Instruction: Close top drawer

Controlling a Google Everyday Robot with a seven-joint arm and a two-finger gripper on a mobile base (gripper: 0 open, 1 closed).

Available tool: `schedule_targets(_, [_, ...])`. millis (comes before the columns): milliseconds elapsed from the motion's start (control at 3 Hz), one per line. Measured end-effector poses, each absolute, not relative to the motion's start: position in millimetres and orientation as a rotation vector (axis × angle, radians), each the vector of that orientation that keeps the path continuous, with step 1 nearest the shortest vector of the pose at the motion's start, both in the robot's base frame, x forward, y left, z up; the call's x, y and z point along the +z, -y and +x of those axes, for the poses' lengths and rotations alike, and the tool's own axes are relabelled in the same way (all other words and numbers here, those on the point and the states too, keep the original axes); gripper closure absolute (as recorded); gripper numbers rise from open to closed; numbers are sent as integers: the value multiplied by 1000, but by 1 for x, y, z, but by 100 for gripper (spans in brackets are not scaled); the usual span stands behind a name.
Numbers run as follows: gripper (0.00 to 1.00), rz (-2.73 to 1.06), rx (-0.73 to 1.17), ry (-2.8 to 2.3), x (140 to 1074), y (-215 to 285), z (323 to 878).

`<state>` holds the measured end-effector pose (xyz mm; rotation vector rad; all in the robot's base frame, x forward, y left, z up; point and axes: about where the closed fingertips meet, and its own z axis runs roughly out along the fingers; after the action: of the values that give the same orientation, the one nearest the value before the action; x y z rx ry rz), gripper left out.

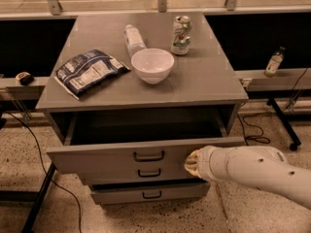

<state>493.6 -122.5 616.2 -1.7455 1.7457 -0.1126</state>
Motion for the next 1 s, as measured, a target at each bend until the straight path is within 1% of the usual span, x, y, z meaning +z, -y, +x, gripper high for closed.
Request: schedule_targets(1000, [100,-1704,-127,-1732,639,130,520])
